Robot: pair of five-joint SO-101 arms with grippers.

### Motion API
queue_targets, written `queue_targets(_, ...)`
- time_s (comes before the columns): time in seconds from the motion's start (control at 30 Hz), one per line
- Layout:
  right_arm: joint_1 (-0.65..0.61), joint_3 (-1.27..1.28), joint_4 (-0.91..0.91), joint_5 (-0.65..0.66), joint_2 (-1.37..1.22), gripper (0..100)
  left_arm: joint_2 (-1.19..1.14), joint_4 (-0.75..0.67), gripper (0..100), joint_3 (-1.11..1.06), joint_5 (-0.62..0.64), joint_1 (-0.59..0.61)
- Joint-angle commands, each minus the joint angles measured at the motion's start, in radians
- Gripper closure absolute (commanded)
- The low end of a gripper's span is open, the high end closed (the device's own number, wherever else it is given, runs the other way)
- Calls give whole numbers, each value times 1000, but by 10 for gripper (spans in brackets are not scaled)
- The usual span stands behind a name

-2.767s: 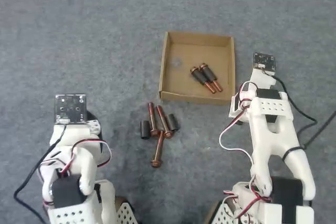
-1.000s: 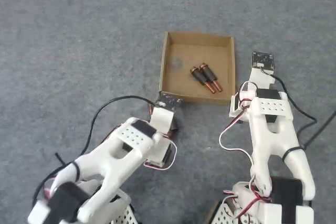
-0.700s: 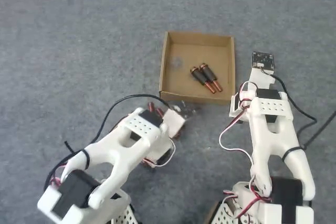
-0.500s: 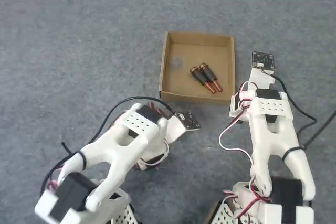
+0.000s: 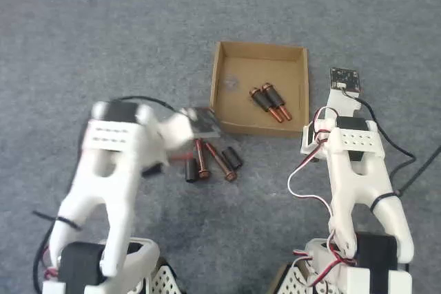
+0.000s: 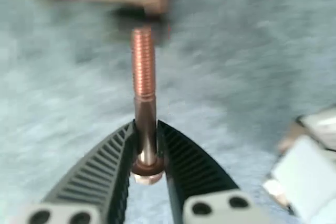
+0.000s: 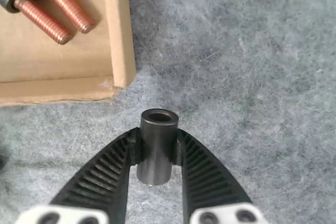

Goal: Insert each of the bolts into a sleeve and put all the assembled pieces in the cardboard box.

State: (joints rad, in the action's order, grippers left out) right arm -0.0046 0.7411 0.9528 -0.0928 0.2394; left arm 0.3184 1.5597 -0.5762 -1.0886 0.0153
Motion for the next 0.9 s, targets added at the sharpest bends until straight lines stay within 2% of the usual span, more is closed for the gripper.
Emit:
queue_targets(0.0,15,-11,-16,12,5,992,-43,11,987,130,-28,26)
queue_targets(0.37,15,-12,-16,12,5,992,-393,-28,983,332,-32,120)
queue_targets(0.47,15,-14,-19,12,5,992,-451,-26,927,380,-28,146)
queue_targets(0.57,15,-14,-35,14,5,992,-462,-32,881,390,-8,163)
queue_targets(0.87,15,-14,-36,14,5,992,-462,21,878,424,48,158)
